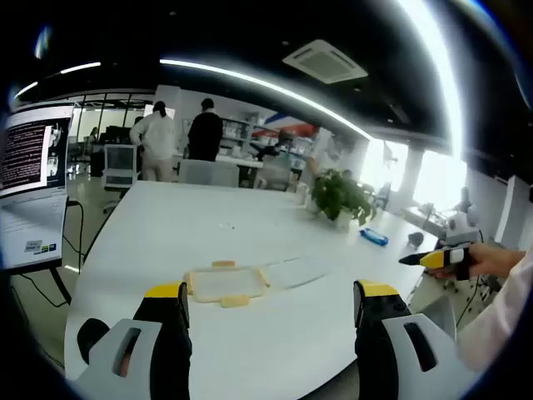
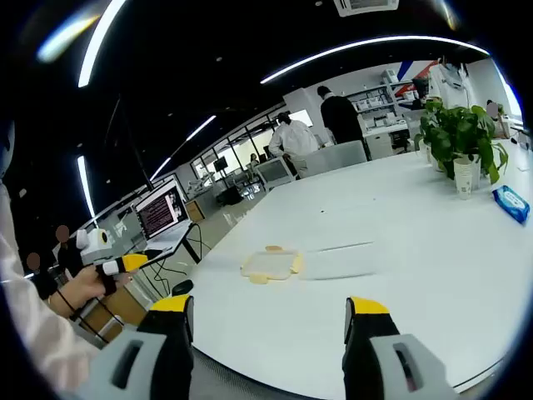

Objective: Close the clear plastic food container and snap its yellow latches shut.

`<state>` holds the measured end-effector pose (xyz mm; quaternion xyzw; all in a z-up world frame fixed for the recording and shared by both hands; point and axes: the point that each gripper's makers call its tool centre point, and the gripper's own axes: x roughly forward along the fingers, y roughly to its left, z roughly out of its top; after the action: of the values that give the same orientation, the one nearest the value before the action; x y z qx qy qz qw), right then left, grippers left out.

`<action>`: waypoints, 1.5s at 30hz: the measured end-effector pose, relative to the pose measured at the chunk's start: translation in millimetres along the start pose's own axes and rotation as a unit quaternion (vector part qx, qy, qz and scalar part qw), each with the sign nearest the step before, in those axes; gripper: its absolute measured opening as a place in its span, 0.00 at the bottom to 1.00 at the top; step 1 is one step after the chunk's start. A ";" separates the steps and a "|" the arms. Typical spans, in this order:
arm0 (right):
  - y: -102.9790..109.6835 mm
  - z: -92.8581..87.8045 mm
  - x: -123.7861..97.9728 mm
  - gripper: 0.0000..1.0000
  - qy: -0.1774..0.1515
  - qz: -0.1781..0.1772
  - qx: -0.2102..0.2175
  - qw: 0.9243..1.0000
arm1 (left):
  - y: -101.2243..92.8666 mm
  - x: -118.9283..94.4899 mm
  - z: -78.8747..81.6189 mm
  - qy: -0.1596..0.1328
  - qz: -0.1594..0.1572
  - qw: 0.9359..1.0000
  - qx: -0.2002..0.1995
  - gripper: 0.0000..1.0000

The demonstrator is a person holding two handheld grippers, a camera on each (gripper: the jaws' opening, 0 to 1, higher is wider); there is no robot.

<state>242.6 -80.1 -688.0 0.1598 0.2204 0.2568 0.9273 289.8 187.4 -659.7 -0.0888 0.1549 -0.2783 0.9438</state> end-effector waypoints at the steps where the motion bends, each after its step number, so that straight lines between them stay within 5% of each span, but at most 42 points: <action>1: 0.0 -0.6 0.0 0.74 0.000 0.000 0.001 1.000 | 0.1 0.0 -0.1 0.000 0.000 1.000 0.000 0.81; 45: -6.6 -7.3 6.4 0.73 0.006 0.002 0.014 1.000 | -4.4 12.9 -10.6 0.028 -0.013 1.000 0.005 0.80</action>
<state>246.6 -80.7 -699.0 0.1717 0.2295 0.2570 0.9229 294.3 175.7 -671.6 -0.0778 0.1786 -0.2941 0.9357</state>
